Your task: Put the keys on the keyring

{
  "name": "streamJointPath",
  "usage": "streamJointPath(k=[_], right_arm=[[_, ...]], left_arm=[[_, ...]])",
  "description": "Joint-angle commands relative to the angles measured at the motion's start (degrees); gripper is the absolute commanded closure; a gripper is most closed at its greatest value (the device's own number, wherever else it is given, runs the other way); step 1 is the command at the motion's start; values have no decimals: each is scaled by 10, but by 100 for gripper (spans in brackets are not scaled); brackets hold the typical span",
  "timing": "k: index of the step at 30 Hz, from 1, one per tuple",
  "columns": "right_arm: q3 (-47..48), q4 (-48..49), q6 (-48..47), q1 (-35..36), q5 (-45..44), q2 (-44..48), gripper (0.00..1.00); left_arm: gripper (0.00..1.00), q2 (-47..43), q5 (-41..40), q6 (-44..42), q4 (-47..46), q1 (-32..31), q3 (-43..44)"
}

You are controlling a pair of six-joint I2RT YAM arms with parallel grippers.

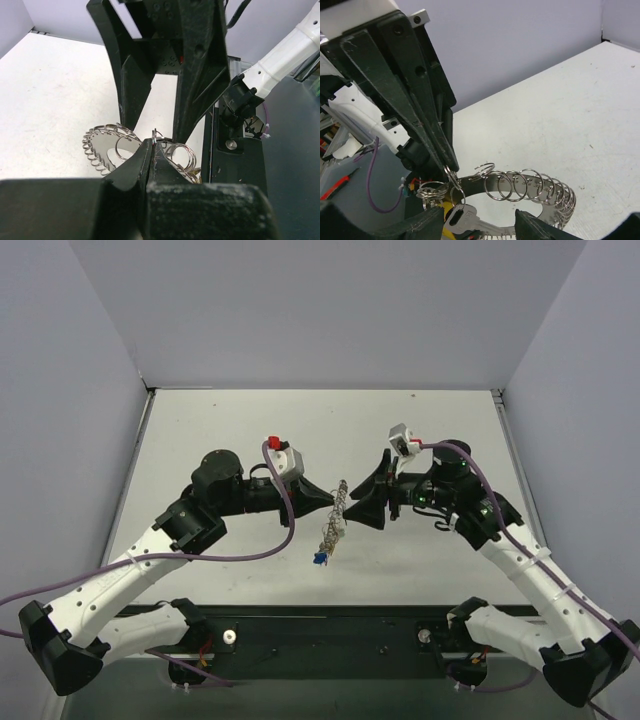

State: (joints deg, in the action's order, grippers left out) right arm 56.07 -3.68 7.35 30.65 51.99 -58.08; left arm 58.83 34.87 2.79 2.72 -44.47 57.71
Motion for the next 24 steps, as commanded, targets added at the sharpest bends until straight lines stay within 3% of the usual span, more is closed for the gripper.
streamJointPath(k=[1, 13, 24], right_arm=[[3, 32, -4, -7, -7, 41, 43], [-1, 133, 41, -7, 39, 46, 48], [-4, 206, 84, -2, 80, 13, 65]], left_arm=[[100, -18, 2, 5, -61, 2, 15], [100, -22, 10, 13, -87, 2, 6], [100, -21, 22, 20, -96, 2, 6]])
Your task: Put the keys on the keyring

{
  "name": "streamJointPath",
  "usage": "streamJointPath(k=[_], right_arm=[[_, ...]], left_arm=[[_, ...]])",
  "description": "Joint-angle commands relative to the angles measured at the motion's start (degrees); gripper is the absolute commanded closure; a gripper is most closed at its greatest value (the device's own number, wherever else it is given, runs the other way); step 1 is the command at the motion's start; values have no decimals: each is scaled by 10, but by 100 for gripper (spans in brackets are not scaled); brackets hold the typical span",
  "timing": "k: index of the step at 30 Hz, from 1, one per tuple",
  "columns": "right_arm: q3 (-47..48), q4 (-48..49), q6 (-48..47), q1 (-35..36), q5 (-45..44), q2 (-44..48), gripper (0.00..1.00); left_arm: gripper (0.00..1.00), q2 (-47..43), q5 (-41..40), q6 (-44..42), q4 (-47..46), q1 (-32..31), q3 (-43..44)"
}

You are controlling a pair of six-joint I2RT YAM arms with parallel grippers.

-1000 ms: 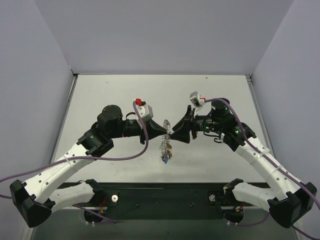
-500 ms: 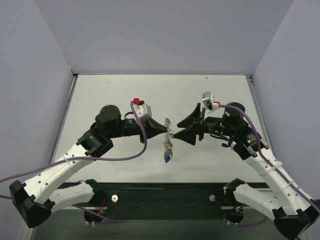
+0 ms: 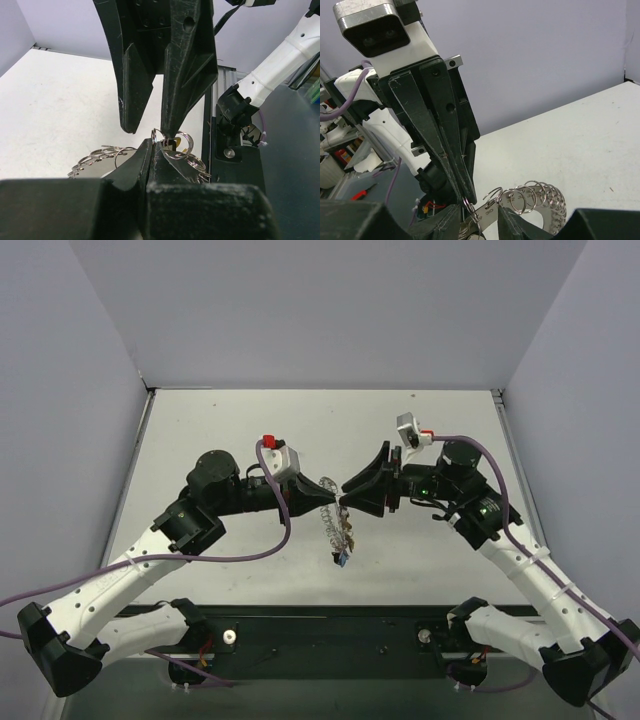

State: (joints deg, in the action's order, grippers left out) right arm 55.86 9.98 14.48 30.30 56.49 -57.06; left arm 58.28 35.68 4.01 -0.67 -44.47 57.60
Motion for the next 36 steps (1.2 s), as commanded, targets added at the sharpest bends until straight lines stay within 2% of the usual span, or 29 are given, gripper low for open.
streamJointPath(k=[1, 5, 18, 23, 29, 32, 33, 36], right_arm=[[-3, 71, 15, 1, 40, 2, 68], [-6, 80, 26, 6, 50, -1, 81], [-21, 93, 42, 23, 54, 0, 88], [-17, 94, 44, 27, 55, -5, 99], [0, 59, 22, 27, 51, -15, 100], [6, 47, 13, 24, 45, -13, 100], [7, 42, 9, 23, 43, -12, 100], [14, 23, -2, 20, 43, -11, 100]], left_arm=[[100, -16, 11, 8, -63, 3, 7], [100, -19, 4, 9, -66, 3, 6], [100, -22, -7, 15, -83, 3, 4], [100, -19, -1, 24, -92, 3, 1], [100, -22, -1, 23, -85, 3, 2], [100, -31, -20, 8, -50, 5, 15], [90, -33, -28, 3, -22, 11, 26], [72, -40, -26, -15, 35, 23, 43]])
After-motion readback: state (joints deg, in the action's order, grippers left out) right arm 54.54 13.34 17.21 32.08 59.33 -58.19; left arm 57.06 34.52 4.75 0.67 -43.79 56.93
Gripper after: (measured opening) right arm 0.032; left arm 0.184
